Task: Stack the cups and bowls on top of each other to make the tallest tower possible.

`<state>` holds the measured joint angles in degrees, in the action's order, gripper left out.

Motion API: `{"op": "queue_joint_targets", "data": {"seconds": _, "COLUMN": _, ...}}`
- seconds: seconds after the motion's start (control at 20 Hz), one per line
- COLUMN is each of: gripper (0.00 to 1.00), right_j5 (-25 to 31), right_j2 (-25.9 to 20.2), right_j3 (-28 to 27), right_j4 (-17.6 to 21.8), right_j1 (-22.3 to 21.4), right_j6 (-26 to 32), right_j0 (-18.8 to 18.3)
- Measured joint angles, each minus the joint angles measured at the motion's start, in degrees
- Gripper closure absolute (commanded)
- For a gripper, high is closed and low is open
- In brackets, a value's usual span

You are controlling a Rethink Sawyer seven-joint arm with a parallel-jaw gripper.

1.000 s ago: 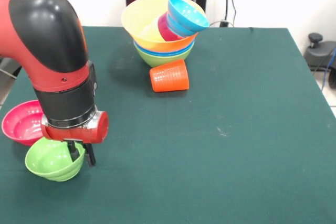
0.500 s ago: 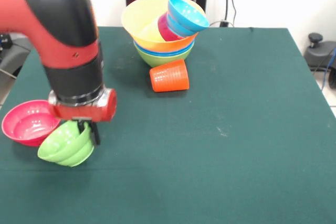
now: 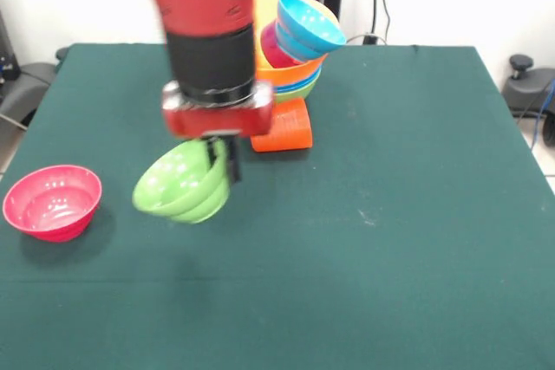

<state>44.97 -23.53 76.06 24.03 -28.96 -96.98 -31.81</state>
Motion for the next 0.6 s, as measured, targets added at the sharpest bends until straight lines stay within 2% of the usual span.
{"op": "queue_joint_targets", "data": {"seconds": 0.1, "gripper": 1.00, "right_j5": 0.0, "right_j2": 1.2, "right_j3": 2.5, "right_j4": -1.2, "right_j1": -2.6, "right_j6": -0.5, "right_j0": 2.8}}
{"op": "queue_joint_targets", "data": {"seconds": 0.35, "gripper": 1.00, "right_j5": 0.0, "right_j2": 3.0, "right_j3": 6.0, "right_j4": -3.5, "right_j1": -6.1, "right_j6": -2.0, "right_j0": 6.2}}
{"op": "queue_joint_targets", "data": {"seconds": 0.6, "gripper": 1.00, "right_j5": 0.5, "right_j2": 5.4, "right_j3": 10.8, "right_j4": -7.5, "right_j1": -11.7, "right_j6": -4.6, "right_j0": 9.4}}
